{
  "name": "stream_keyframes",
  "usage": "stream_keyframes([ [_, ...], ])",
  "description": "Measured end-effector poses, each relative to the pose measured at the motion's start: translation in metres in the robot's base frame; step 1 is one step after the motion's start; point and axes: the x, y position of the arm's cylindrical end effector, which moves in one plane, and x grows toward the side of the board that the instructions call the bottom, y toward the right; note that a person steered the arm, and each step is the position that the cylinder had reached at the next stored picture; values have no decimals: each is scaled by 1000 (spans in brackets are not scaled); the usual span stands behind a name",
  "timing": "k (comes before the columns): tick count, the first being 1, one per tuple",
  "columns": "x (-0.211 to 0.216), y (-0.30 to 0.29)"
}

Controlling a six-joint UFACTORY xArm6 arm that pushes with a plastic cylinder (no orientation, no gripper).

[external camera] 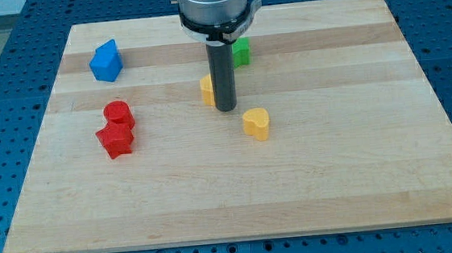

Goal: Push the yellow heart closer to the yellow hexagon

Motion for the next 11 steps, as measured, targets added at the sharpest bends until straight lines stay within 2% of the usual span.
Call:
stream_keyframes([
  [2, 5, 0],
  [3, 24, 0],
  [5, 106, 22],
  [6, 132, 77],
  [7, 120, 107],
  [9, 74, 50],
  [11, 46, 34],
])
